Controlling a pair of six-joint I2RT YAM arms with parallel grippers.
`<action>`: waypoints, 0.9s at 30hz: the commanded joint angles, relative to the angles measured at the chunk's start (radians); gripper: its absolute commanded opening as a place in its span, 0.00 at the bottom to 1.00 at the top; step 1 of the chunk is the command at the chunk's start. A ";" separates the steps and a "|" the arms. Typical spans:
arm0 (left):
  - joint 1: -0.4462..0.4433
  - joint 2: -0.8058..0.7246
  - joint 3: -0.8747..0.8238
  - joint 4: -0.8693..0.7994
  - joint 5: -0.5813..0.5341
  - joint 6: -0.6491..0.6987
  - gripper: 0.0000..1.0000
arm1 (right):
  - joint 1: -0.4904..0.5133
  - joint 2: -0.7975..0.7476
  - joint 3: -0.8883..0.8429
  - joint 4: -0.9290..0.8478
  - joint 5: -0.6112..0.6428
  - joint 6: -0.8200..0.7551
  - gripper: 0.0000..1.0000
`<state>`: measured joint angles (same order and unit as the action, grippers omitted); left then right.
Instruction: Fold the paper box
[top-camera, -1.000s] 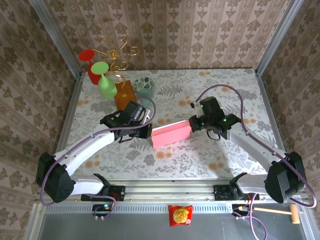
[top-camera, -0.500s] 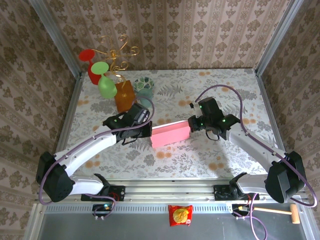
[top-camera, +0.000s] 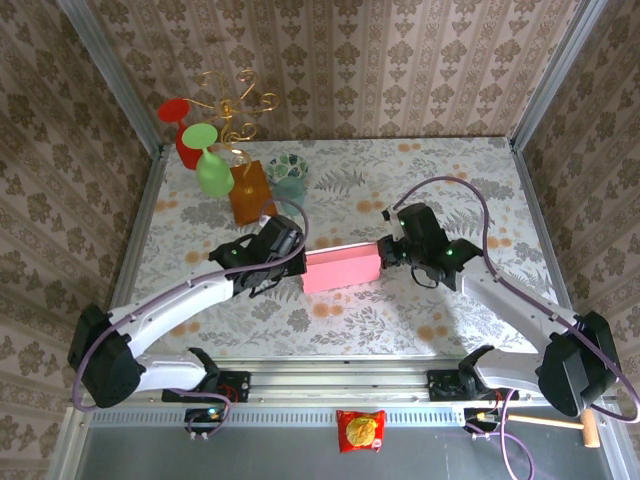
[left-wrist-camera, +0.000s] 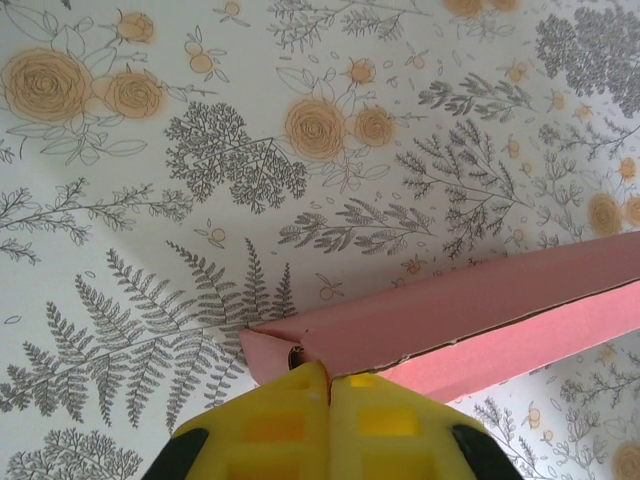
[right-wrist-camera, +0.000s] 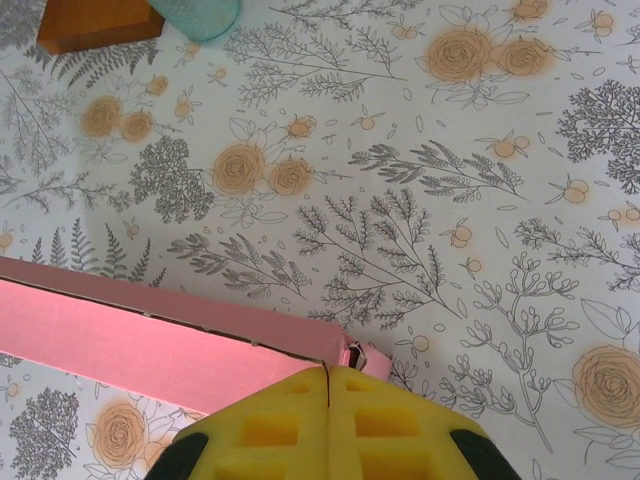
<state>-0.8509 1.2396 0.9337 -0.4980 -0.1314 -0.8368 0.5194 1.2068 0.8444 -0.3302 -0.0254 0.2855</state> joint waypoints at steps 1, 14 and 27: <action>-0.017 -0.025 -0.070 0.040 -0.020 -0.021 0.00 | 0.013 -0.038 -0.052 0.027 0.035 0.031 0.00; -0.024 -0.083 -0.141 0.063 -0.037 0.057 0.00 | 0.034 -0.082 -0.133 0.082 0.059 0.029 0.00; -0.005 -0.075 -0.143 0.040 0.007 0.084 0.00 | 0.037 -0.089 -0.133 0.082 0.060 0.029 0.00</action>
<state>-0.8623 1.1629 0.8303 -0.3977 -0.1425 -0.7628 0.5491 1.1248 0.7303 -0.2123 0.0090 0.3038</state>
